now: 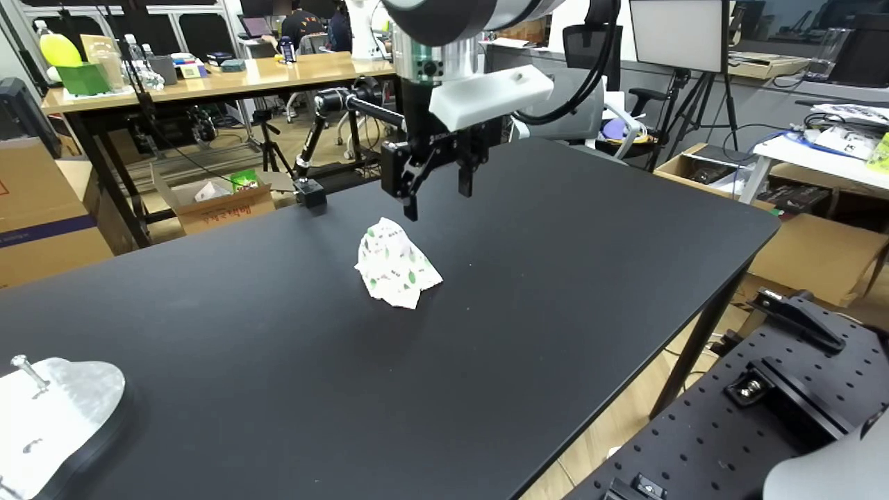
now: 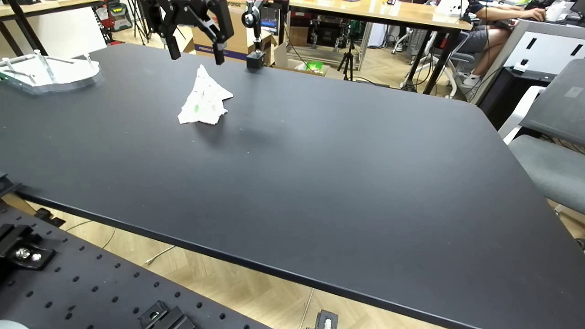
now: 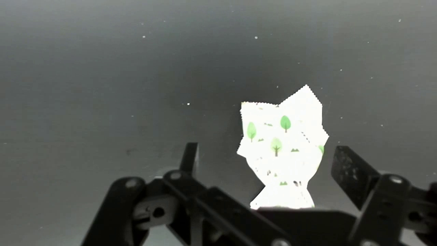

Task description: Hang the cloth on the object

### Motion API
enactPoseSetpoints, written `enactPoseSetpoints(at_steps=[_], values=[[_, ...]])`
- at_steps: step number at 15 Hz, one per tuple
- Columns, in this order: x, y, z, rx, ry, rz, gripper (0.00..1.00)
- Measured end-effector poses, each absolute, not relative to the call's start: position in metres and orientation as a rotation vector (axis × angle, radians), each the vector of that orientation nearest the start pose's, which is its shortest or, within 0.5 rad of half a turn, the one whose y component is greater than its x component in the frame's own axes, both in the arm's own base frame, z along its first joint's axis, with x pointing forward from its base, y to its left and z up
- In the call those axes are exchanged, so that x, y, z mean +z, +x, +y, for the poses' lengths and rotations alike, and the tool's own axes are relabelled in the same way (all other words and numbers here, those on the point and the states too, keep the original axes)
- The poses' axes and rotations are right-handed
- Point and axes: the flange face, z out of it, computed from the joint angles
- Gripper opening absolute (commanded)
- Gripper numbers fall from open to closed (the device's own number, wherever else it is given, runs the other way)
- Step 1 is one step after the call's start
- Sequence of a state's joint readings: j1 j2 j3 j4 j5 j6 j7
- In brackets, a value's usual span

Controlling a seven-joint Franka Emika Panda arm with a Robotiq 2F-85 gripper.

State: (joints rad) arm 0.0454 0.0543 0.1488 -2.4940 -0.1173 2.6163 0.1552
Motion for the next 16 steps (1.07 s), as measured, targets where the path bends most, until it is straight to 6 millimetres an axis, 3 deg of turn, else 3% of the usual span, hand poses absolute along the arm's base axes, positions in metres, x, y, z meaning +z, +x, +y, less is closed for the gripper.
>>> enactPoseSetpoints(at_steps=[5,8,9,10,16], values=[[0.236,0.491,0.138,-0.158,-3.145,-0.416,1.0],[0.225,0.506,0.151,-0.197,-3.148,-0.533,1.0],[0.221,0.51,0.153,-0.201,-3.15,-0.551,0.75],[0.217,0.514,0.154,-0.201,-3.153,-0.561,0.74],[0.204,0.532,0.156,-0.205,-3.157,-0.598,0.32]])
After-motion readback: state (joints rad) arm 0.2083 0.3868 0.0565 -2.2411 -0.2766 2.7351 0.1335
